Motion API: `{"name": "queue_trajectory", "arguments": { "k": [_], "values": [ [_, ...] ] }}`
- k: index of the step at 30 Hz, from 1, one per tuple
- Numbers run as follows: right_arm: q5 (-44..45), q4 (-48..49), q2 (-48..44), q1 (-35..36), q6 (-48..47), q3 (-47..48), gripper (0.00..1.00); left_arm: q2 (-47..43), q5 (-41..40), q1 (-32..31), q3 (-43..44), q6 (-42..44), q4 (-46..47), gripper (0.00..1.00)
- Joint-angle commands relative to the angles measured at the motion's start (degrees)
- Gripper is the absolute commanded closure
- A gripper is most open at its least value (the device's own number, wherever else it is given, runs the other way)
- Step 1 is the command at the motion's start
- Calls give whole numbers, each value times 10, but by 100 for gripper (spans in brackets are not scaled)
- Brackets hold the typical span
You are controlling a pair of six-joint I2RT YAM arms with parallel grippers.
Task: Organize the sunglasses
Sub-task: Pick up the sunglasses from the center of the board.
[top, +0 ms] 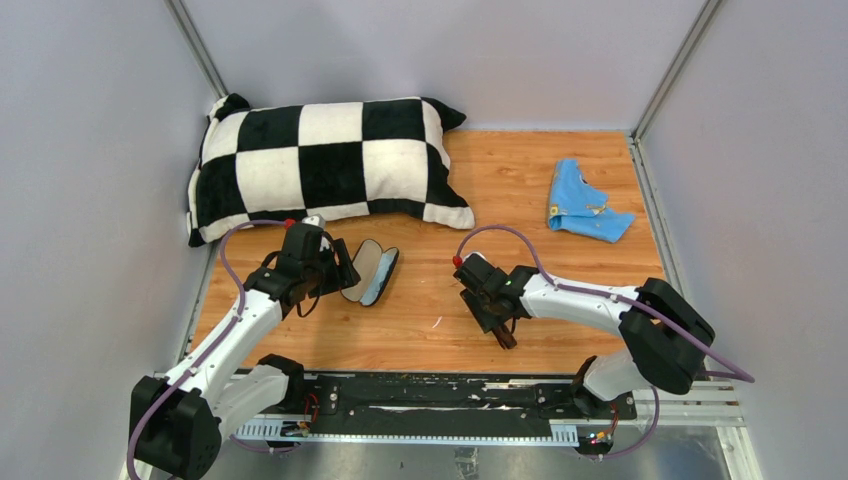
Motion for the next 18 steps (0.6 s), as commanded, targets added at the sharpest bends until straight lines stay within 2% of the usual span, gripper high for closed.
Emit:
{"name": "queue_trajectory", "arguments": {
  "k": [1, 9, 18],
  "values": [
    [13, -12, 6, 8, 4, -5, 56, -1, 2, 3, 7, -5, 6, 30],
    [12, -14, 6, 8, 1, 9, 69, 9, -7, 3, 16, 3, -8, 30],
    [21, -33, -28, 8, -6, 20, 70, 44, -27, 3, 51, 12, -24, 30]
  ]
}}
